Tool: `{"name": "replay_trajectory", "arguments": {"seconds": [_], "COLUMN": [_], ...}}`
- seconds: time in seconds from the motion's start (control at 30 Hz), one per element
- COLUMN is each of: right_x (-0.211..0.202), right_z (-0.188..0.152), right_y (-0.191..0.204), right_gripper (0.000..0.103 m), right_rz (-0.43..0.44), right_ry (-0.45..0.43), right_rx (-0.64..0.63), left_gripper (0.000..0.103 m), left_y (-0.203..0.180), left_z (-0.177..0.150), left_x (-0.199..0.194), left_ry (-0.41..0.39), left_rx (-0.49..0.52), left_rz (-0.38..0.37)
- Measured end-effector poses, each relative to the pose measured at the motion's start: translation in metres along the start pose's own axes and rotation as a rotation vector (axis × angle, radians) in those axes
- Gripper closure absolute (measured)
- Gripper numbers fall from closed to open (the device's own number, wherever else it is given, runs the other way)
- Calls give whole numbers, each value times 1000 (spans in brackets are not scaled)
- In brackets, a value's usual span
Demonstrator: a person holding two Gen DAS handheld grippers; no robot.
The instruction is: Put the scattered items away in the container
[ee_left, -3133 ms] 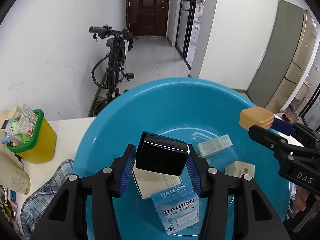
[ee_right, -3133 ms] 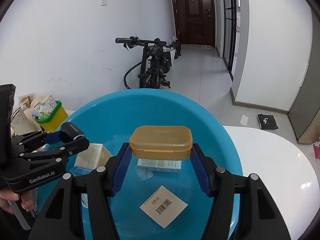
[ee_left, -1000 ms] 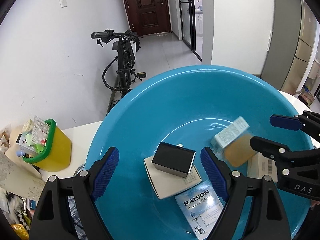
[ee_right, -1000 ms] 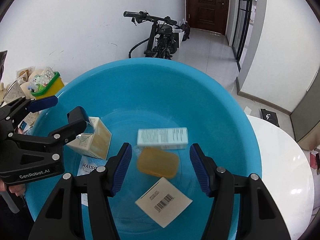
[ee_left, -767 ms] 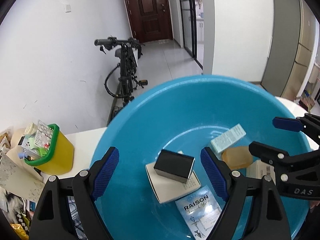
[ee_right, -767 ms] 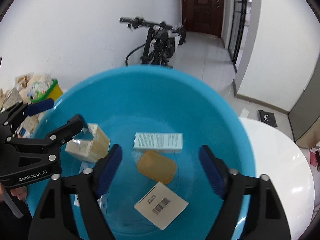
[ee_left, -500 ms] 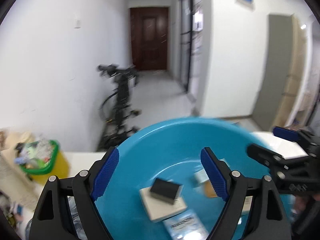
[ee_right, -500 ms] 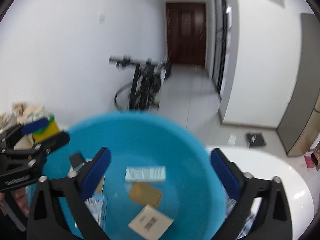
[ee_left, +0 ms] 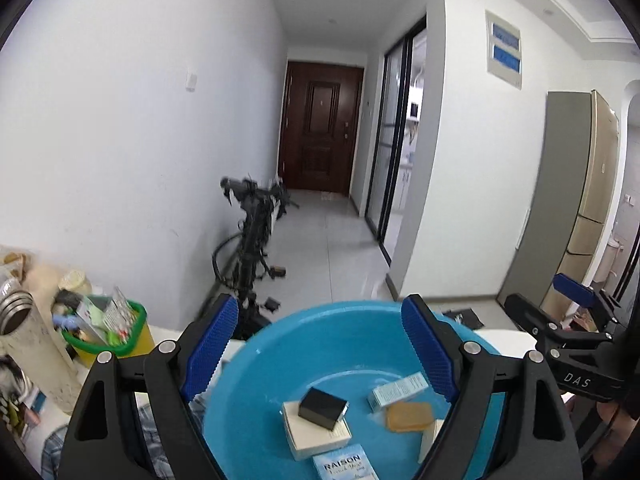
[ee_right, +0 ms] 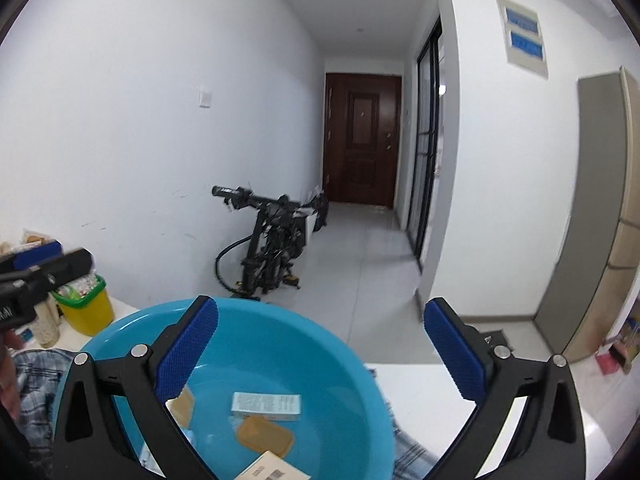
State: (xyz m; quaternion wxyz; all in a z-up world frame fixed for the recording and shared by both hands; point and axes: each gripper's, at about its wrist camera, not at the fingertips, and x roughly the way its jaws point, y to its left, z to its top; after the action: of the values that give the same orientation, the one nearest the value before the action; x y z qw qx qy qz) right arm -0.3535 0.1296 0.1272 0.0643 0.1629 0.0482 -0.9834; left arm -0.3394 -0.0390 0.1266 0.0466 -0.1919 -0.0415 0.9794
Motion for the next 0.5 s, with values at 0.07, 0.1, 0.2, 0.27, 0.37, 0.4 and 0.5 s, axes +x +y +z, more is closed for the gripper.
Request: {"name": "replay_trajectory", "arguments": {"seconds": [0.07, 0.1, 0.2, 0.27, 0.37, 0.4, 0.5], "right_x": [-1, -2, -8, -16, -36, -45, -71], "right_z": [-1, -2, -4, -1, 6, 9, 13], "right_y": [-1, -4, -10, -9, -6, -5, -1], "right_gripper": [0, 0, 0, 0, 0, 0, 0], "right_rz": [-5, 2, 5, -17, -5, 1, 31], "right_ry": [12, 22, 54, 62, 38, 27, 1], "right_rx": [9, 24, 38, 20, 27, 26, 50], "left_gripper": [17, 17, 11, 11, 11, 11, 10], "left_y": [0, -3, -8, -13, -15, -17, -20], "left_z": [1, 2, 2, 3, 4, 4, 5], "left_x": [-7, -5, -10, -18, -29, -35, -58], "left_ry": [-34, -44, -50, -49, -39, -39, -56], "left_rx": [19, 26, 56, 80, 82, 76, 66], "left_rz": [6, 16, 93, 109, 89, 85, 77]}}
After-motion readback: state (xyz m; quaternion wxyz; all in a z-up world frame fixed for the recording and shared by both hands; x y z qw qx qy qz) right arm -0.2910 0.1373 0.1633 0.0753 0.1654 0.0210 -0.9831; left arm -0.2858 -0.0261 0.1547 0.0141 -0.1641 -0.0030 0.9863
